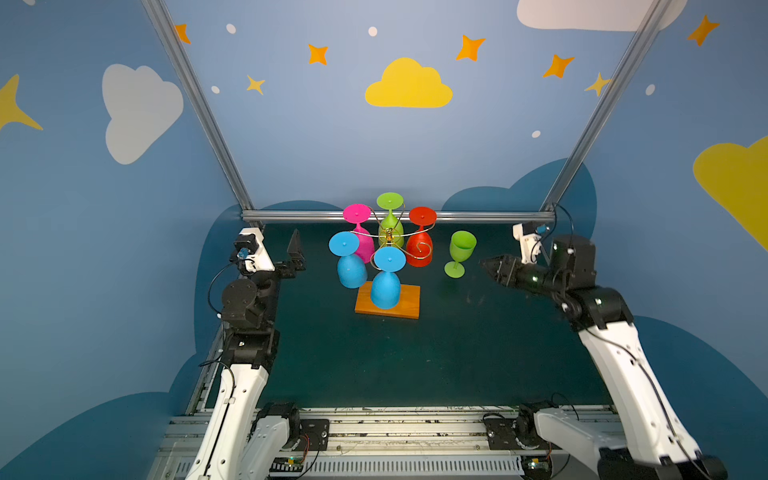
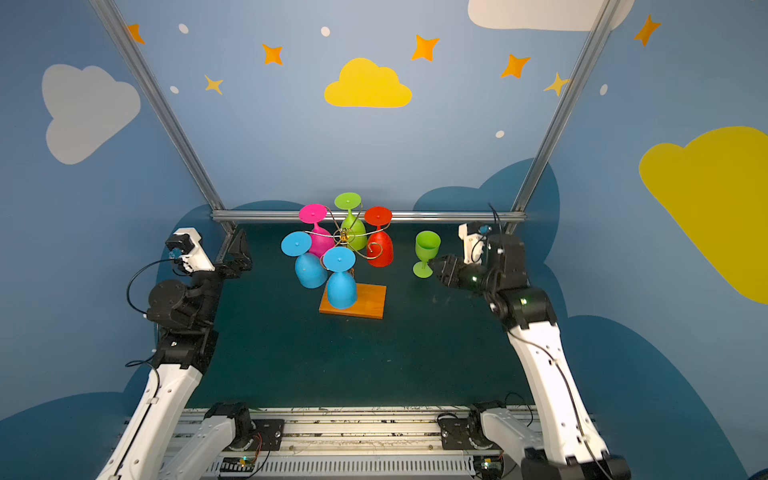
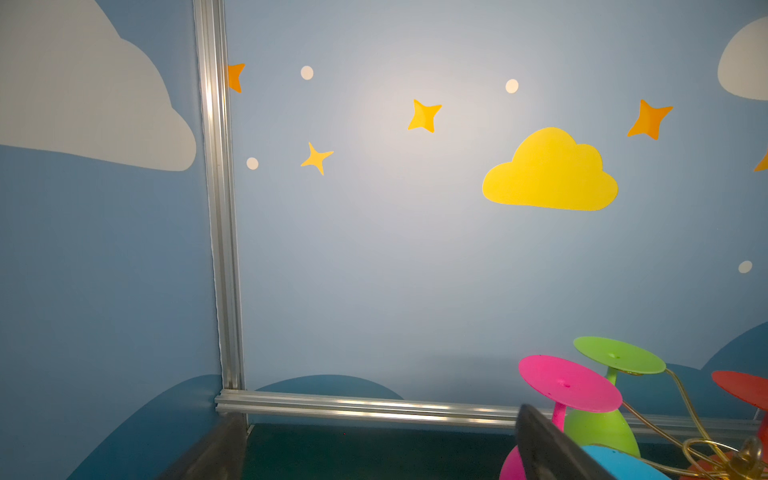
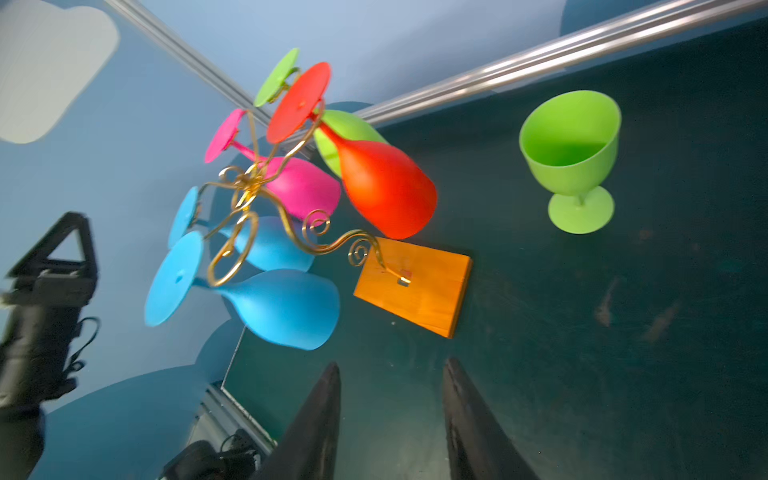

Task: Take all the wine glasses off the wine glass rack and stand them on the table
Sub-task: 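Move the open right gripper toward the blue glass on the rack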

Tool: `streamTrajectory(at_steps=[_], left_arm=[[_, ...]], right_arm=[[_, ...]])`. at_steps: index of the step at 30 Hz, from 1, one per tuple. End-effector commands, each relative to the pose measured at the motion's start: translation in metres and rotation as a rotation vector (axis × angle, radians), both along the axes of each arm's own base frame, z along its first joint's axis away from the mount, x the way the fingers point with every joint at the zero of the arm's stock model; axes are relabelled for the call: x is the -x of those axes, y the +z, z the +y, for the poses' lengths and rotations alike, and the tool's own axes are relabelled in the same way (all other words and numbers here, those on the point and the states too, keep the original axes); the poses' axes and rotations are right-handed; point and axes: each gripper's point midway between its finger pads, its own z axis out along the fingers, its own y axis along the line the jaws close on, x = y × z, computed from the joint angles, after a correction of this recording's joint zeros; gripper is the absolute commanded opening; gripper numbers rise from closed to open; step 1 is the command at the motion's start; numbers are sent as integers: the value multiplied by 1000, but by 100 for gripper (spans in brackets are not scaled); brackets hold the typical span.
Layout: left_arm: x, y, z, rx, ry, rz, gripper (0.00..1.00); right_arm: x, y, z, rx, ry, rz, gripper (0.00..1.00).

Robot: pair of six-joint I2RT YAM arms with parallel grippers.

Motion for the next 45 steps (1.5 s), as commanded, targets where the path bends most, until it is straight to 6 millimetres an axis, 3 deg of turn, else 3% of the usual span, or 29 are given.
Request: streamTrajectory(at_steps=[1, 6, 9, 21, 26, 37, 45], left_arm=[[1, 1, 2, 13, 6, -6, 99], [2, 2, 3, 16, 11, -10, 99], [3, 3, 4, 16, 15, -14, 99], [3, 2, 4, 17, 16, -12, 99], [5, 4, 5, 16, 19, -19, 99], [8, 6, 3, 17, 16, -30, 99], [9, 7, 1, 11, 11, -33, 99]], right_arm=[[17, 9, 14, -127, 13, -38, 41], [45, 8, 32, -225, 15, -61, 40], [51, 8, 41, -232, 18, -60, 40], [66, 25, 135, -258, 149, -115, 39], [69, 30, 165, -284, 170, -124, 39], [54, 39, 188, -372, 109, -121, 40], [43, 40, 191, -404, 58, -118, 40]])
